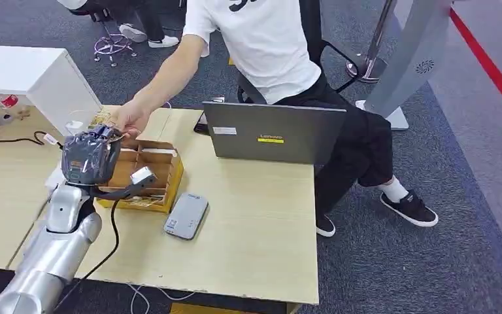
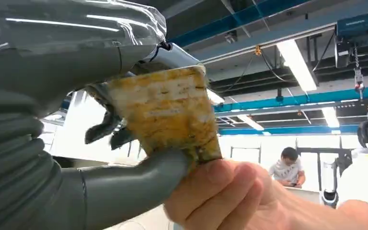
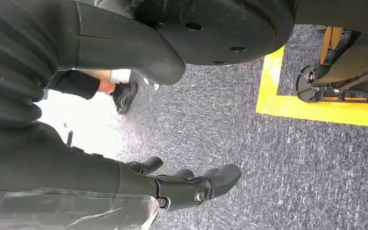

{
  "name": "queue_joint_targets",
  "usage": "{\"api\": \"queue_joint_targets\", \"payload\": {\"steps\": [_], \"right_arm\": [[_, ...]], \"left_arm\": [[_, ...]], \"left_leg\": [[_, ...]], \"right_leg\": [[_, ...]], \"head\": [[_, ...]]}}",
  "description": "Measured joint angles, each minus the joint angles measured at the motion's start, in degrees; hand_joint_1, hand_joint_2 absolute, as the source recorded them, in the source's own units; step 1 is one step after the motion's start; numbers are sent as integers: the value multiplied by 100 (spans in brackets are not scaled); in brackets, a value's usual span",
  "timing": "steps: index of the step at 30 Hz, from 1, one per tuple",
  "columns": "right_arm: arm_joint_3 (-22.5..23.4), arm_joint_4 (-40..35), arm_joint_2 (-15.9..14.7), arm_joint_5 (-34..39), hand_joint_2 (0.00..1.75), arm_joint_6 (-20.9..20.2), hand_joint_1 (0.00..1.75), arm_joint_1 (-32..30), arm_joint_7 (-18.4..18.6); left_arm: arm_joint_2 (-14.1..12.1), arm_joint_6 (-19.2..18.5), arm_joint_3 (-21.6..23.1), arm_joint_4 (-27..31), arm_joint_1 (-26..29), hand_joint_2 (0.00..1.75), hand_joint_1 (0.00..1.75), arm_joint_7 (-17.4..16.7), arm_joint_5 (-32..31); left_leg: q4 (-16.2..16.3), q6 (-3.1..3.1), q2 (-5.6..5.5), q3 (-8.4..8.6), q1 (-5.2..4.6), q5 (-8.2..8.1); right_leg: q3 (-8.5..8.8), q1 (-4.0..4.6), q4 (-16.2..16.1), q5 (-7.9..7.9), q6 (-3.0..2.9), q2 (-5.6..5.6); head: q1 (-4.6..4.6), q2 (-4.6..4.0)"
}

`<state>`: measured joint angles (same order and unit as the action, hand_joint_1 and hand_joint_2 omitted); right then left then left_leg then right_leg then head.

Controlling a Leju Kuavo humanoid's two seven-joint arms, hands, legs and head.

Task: Pass the card to the sensor for recognition and then transmit it.

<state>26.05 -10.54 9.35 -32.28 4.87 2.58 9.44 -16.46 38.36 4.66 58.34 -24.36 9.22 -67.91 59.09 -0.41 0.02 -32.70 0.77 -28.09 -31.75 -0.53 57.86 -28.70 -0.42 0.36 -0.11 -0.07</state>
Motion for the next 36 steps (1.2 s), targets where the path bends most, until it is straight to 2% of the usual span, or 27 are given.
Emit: {"api": "queue_joint_targets", "payload": {"steps": [6, 10, 14, 17, 20, 22, 25, 28, 36], "right_arm": [[33, 0, 4, 0, 175, 0, 0, 3, -2], [94, 0, 13, 9, 175, 2, 0, 1, -37], [181, 0, 26, 63, 175, 9, 0, -1, -57], [240, 0, 31, 87, 175, 11, 0, -1, -61], [289, 0, 42, 101, 175, 20, 0, -2, -87], [323, 0, 44, 88, 175, 24, 0, -4, -98], [350, 0, 46, 22, 175, 26, 0, -3, -96], [365, 0, 46, -33, 175, 17, 0, -5, -92], [367, 0, 46, -175, 175, -7, 0, -3, -59]], "left_arm": [[11, 18, -18, 116, 134, 175, 0, 105, 7], [81, -15, -18, 451, 456, 175, 0, 203, 114], [300, -595, 0, 1063, 924, 175, 0, 523, 814], [428, -717, 35, 1360, 1139, 175, 0, 547, 929], [526, -1316, 149, 1618, 1348, 175, 0, 693, 1235], [590, -1436, 285, 1726, 1568, 175, 0, 702, 1075], [588, -1401, 505, 1773, 1875, 175, 0, 520, 557], [478, -1142, 557, 1759, 2080, 175, 0, 293, 136], [225, -682, 551, 1554, 2197, 175, 0, 83, -383]], "left_leg": [[0, 0, -1, -2, 0, -1], [0, 0, 0, -2, 0, -1], [0, 1, 1, -2, -1, -2], [0, 1, 0, -5, -1, -2], [0, 1, 1, -4, -2, -3], [0, 1, 1, -5, -1, -3], [0, 1, 2, -6, -1, -4], [-1, 1, 2, -8, 0, -4], [-2, -3, -1, -8, 1, -1]], "right_leg": [[-2, 0, -2, -1, 0, -2], [-4, 0, -2, 0, 0, -1], [-7, -1, -4, 0, 0, 0], [-8, -1, -5, 0, 0, 0], [-8, -1, -4, 0, 0, 0], [-8, -1, -4, 0, 0, 0], [-8, -1, -4, 0, 0, 1], [-12, 0, -4, -2, -2, 0], [-10, 0, -1, -1, -3, -3]], "head": [[-2, 0], [0, 0], [0, 0], [0, 0], [0, 0], [0, 0], [0, 0], [-2, 0], [0, 0]]}}
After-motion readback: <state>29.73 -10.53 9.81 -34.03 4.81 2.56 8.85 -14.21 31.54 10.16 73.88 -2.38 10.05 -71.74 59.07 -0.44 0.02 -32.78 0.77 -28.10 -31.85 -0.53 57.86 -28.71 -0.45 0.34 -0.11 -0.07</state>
